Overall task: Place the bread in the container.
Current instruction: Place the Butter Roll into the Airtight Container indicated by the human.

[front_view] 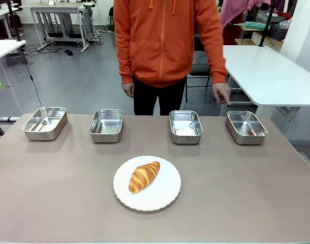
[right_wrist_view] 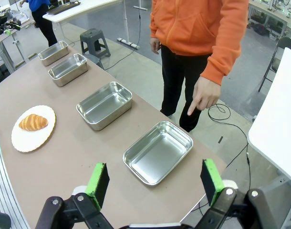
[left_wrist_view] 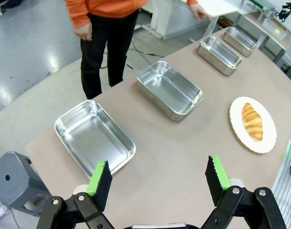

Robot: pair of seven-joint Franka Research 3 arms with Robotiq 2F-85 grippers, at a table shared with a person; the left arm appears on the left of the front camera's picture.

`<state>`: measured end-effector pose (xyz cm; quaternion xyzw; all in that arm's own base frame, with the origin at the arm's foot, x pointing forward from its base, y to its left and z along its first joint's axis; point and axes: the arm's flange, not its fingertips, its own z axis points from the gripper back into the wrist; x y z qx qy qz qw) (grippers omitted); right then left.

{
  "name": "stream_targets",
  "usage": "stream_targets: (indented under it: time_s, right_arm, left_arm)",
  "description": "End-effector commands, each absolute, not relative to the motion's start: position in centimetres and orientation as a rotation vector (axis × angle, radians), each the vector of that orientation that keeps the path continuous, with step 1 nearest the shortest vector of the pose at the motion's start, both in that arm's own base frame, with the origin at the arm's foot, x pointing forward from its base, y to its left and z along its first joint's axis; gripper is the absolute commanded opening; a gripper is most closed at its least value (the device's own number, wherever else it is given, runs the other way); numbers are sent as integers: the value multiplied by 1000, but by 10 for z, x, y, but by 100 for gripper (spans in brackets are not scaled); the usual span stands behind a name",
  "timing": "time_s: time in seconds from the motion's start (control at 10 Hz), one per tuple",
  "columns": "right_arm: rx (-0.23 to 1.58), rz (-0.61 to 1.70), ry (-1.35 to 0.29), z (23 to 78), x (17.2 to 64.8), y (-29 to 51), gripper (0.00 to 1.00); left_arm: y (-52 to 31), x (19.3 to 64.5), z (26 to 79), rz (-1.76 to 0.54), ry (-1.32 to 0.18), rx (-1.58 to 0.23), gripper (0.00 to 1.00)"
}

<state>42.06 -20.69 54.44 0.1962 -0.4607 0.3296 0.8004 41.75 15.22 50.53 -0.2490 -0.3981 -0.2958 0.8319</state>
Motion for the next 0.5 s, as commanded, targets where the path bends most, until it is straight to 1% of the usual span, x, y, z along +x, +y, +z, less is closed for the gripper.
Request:
stream_targets:
  time_s: [0.0,0.4]
  right_arm:
    - [423,710,-992,545,421,-206,100]
    - [423,710,-992,545,421,-206,100]
  left_arm:
    - [154,418,506,-623,-857,-535,100]
    - [154,418,506,-623,-857,-535,100]
